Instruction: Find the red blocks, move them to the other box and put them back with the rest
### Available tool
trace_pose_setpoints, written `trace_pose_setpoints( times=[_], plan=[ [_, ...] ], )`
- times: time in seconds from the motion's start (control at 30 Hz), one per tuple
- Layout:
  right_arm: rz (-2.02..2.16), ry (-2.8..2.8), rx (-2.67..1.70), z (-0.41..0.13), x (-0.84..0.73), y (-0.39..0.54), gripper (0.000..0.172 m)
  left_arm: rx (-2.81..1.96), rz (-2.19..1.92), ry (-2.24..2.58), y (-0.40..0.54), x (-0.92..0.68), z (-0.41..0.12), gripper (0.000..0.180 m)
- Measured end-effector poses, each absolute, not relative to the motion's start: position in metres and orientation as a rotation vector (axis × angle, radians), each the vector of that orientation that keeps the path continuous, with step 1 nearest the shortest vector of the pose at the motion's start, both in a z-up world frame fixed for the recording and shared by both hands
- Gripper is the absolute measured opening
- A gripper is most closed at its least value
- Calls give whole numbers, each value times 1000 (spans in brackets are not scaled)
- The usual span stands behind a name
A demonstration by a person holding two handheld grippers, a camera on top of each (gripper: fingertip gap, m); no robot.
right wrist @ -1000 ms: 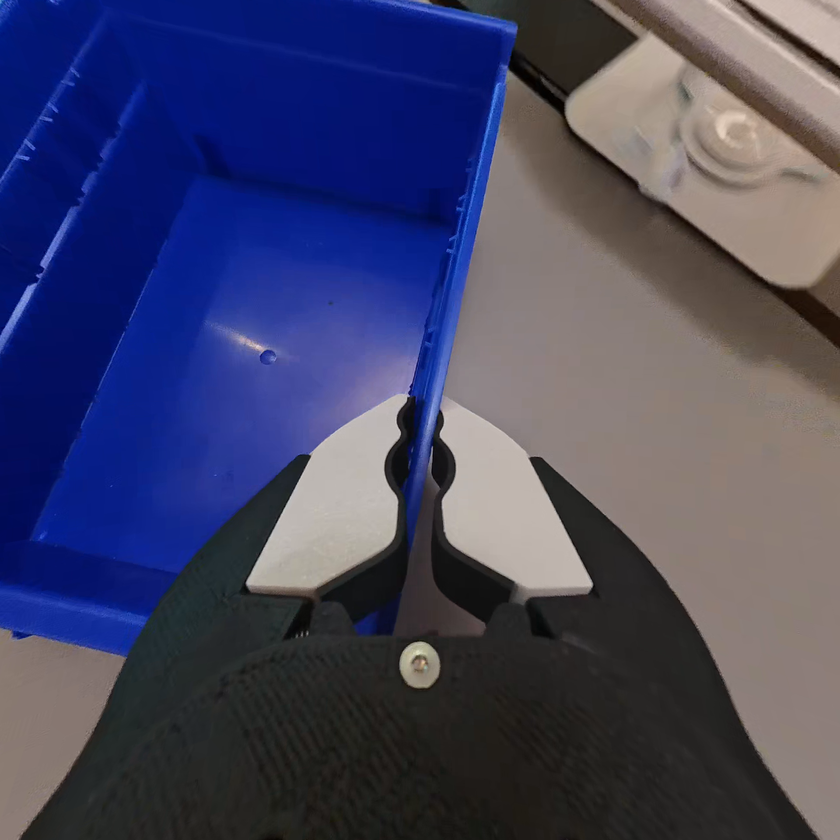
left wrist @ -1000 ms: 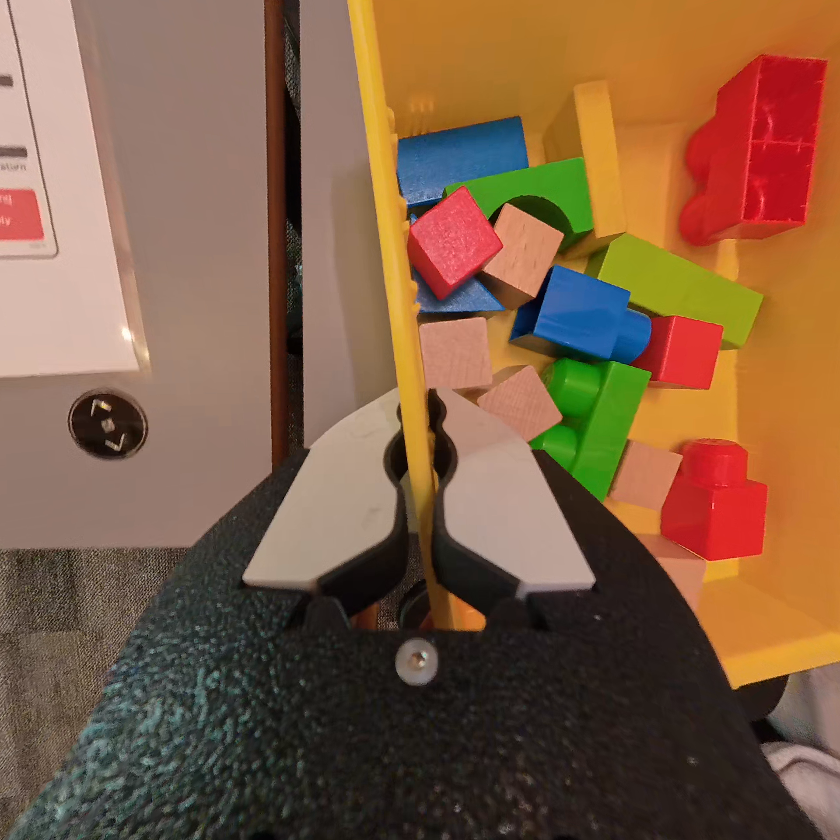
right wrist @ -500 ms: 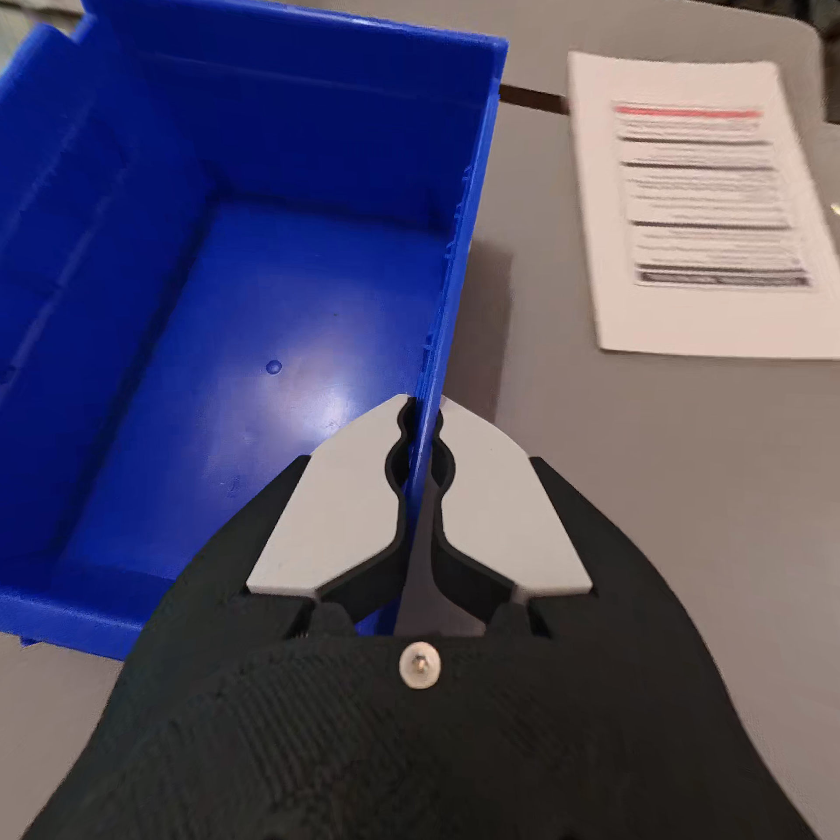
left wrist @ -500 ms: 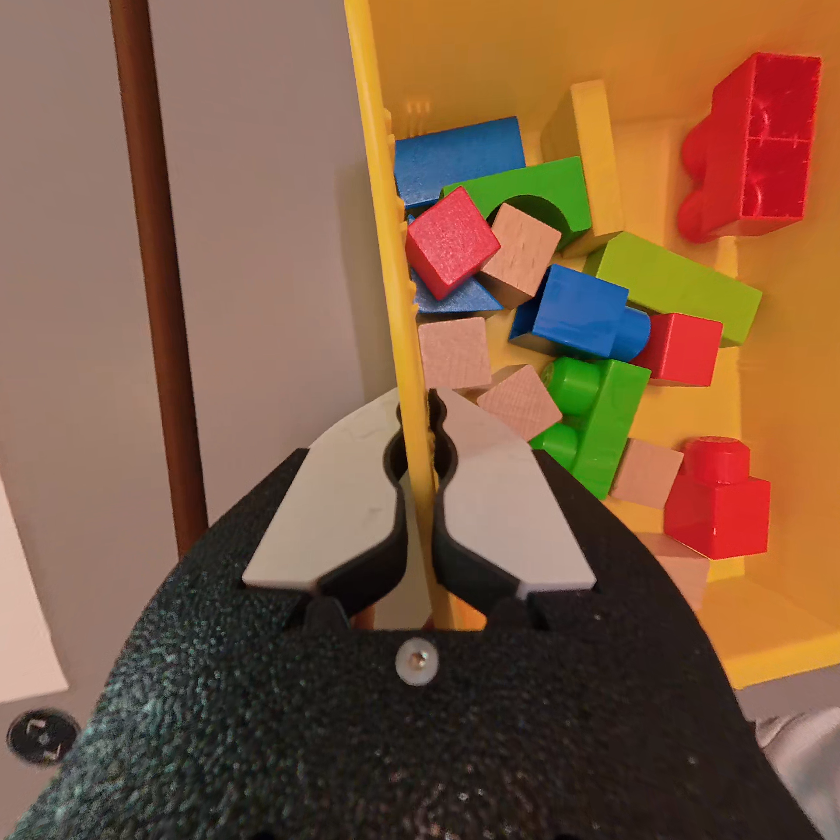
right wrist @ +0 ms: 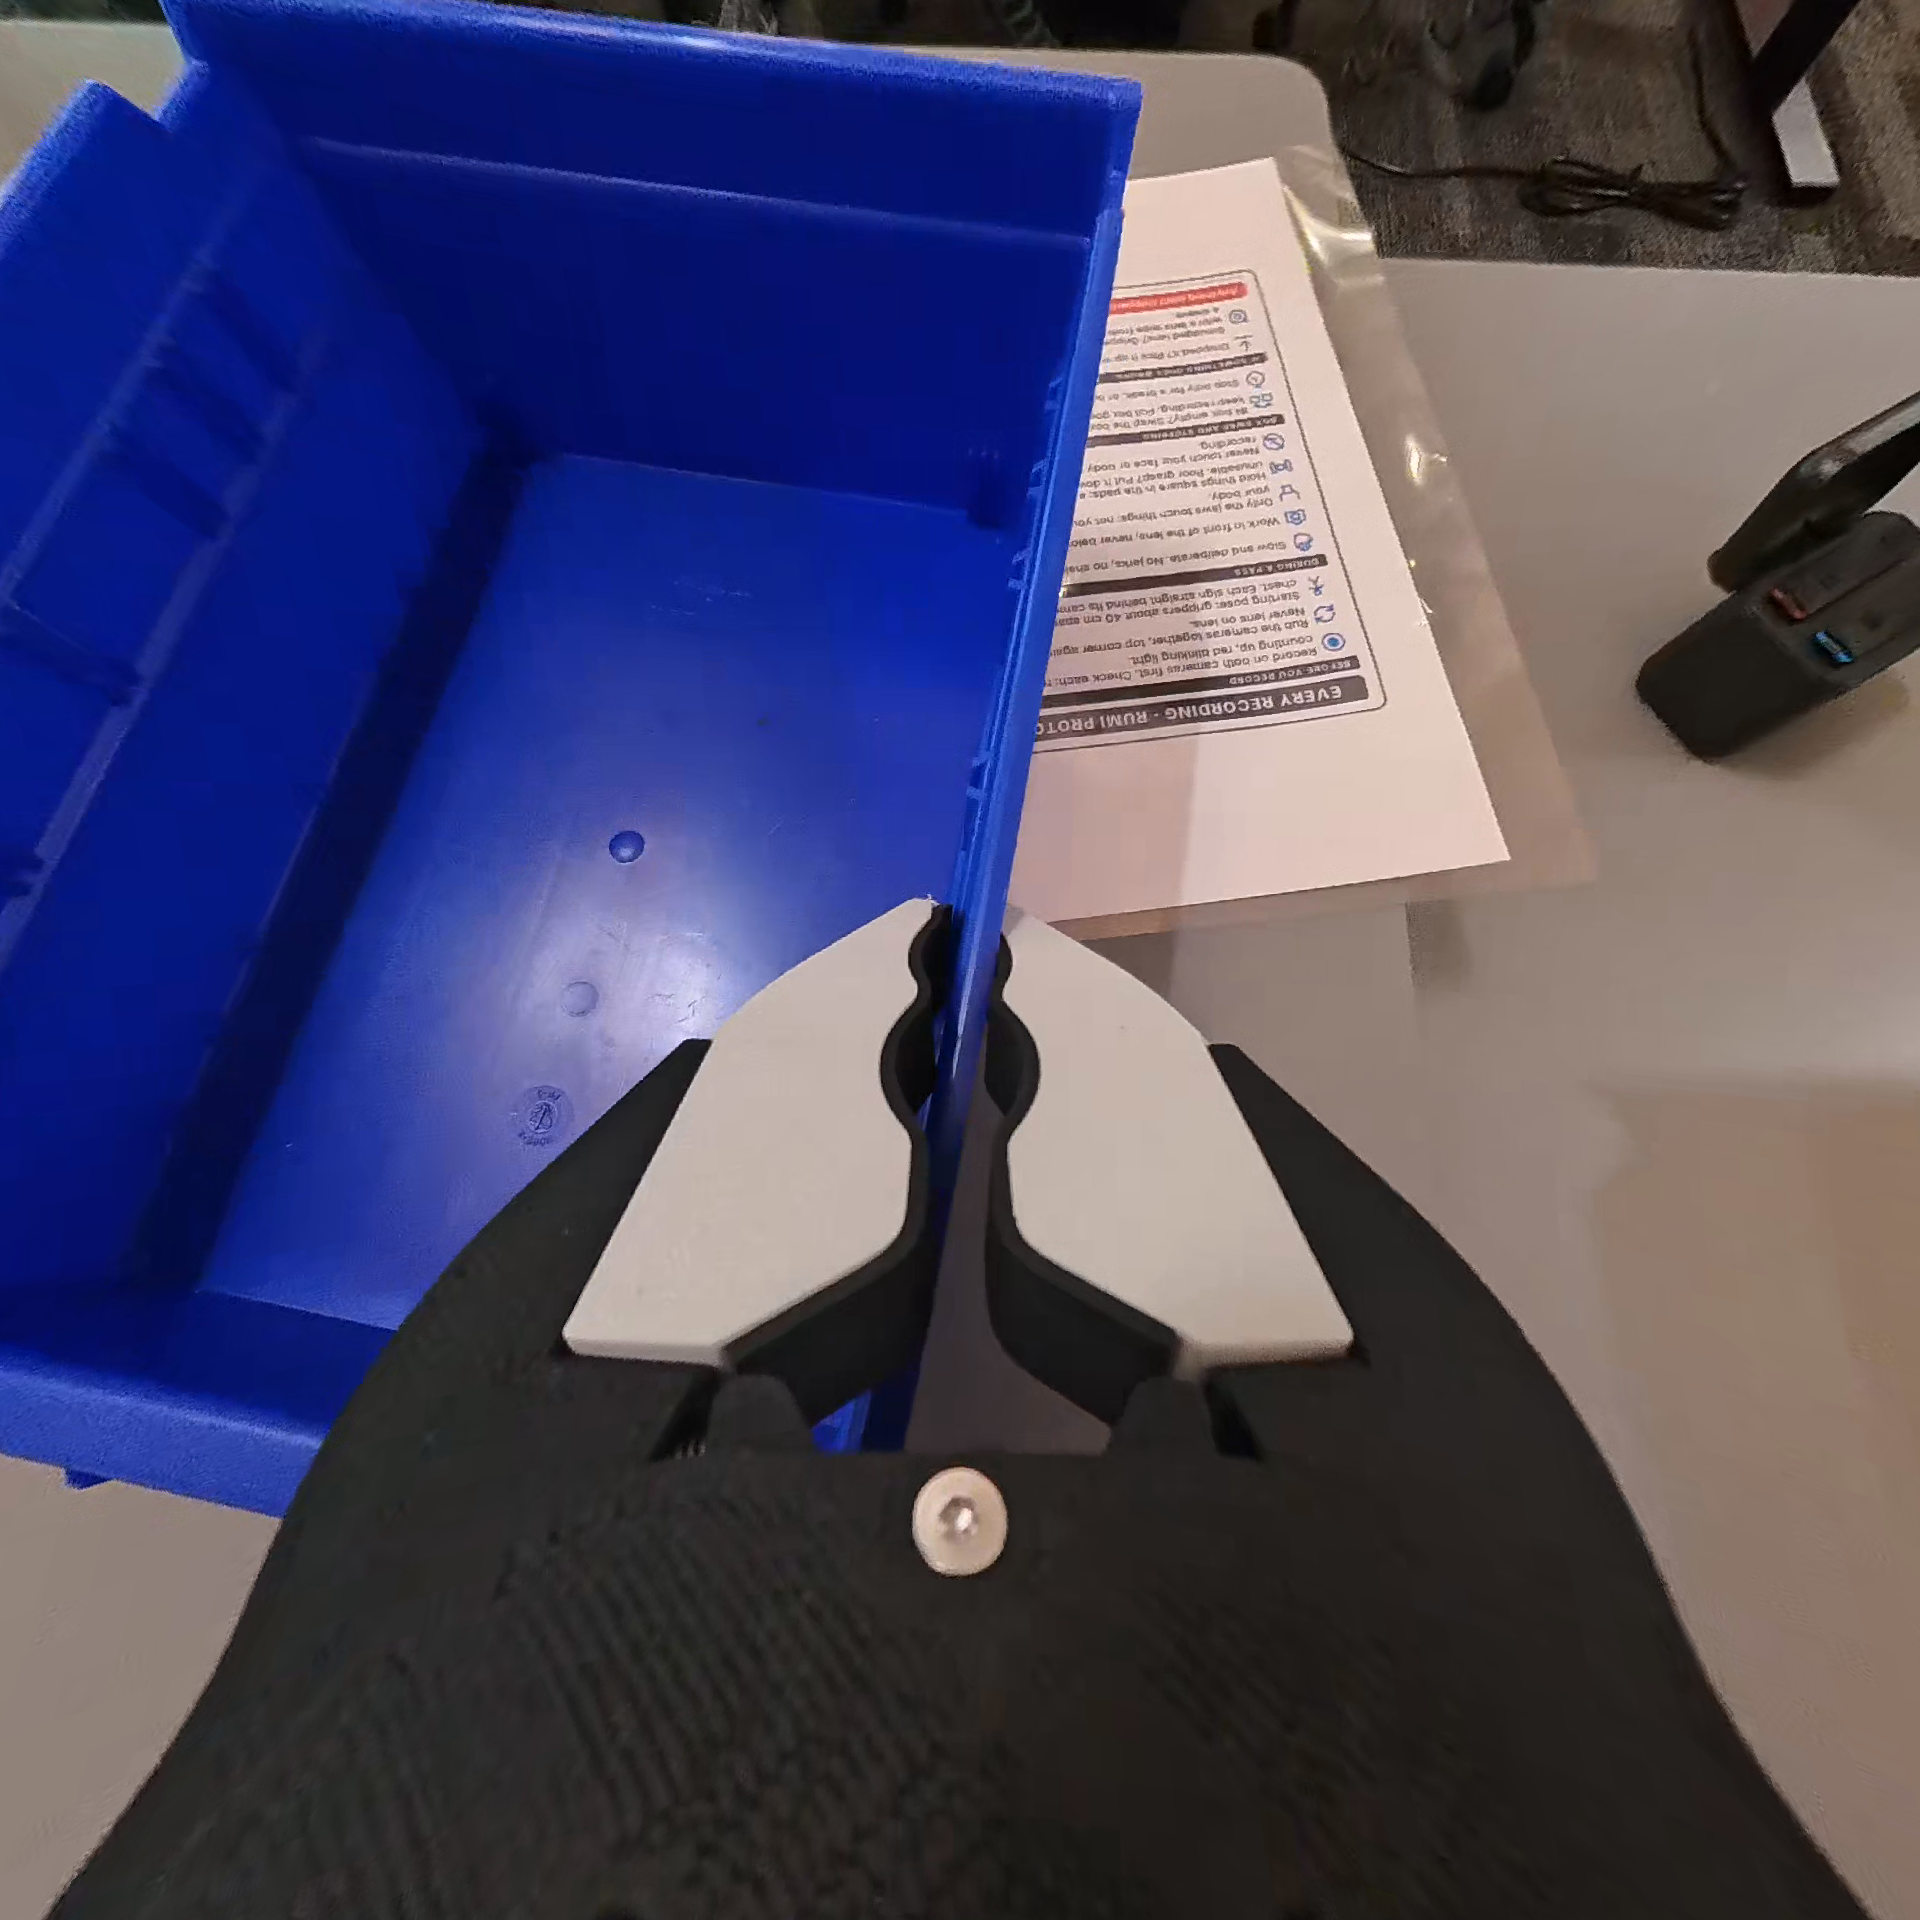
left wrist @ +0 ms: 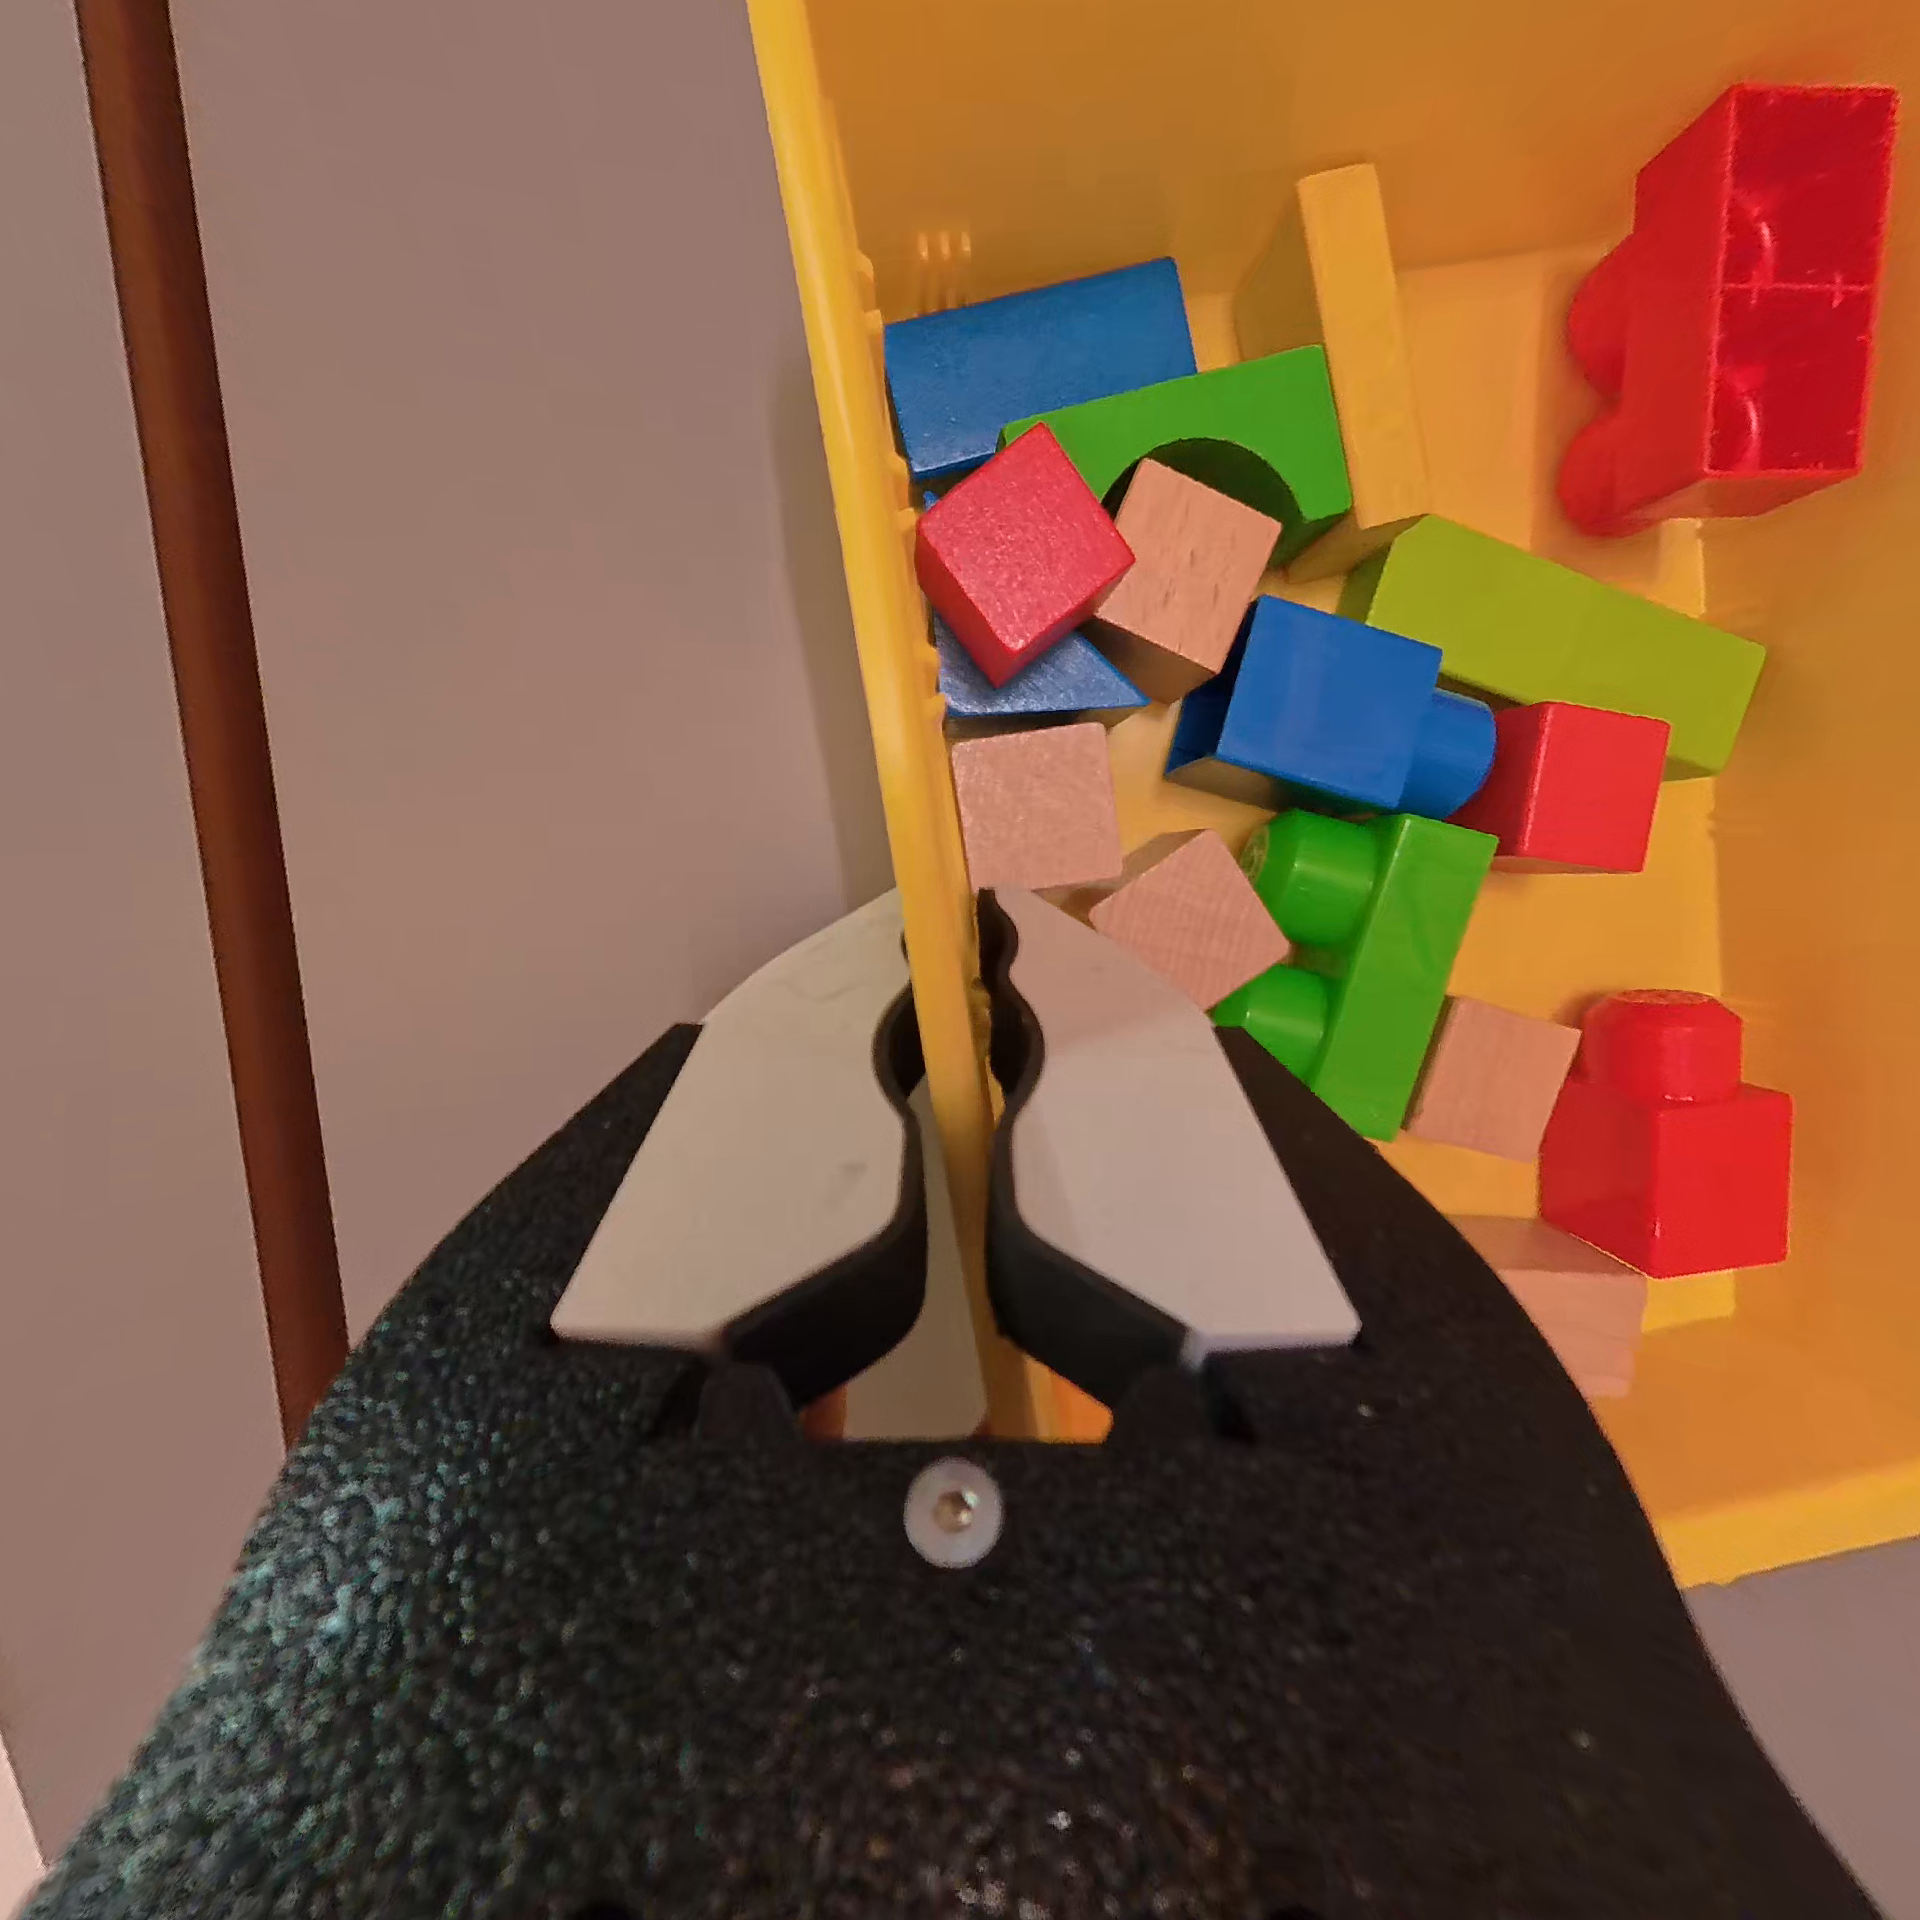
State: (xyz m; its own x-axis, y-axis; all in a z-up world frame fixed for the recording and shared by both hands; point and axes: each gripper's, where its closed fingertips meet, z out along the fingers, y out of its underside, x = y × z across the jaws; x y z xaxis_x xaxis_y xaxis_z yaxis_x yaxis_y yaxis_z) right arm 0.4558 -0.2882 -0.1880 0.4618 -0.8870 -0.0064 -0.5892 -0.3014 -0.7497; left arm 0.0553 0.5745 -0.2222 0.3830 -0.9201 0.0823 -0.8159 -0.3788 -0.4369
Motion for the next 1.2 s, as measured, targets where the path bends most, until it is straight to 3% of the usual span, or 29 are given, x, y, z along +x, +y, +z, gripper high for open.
trace_pose_setpoints(
  times=[0.37, 0.57, 0.87, 1.03, 1.2],
  plan=[
    [-605, 1256, -1990, -188, 480, -293, 4, -2212, -394, 1542, 608, 112, -221, 6],
    [-652, 1242, -1992, -187, 478, -298, 7, -1915, -416, 1387, 628, 135, -190, 13],
    [-1069, 1114, -1713, -80, 450, -312, 36, -1651, -516, 1395, 592, 120, -107, 39],
    [-746, 919, -1637, -66, 380, -220, 69, -1640, -561, 1524, 539, 112, -99, 60],
    [-456, 661, -1564, -73, 296, -114, 84, -1848, -664, 1687, 480, 117, -124, 60]
  ],
)
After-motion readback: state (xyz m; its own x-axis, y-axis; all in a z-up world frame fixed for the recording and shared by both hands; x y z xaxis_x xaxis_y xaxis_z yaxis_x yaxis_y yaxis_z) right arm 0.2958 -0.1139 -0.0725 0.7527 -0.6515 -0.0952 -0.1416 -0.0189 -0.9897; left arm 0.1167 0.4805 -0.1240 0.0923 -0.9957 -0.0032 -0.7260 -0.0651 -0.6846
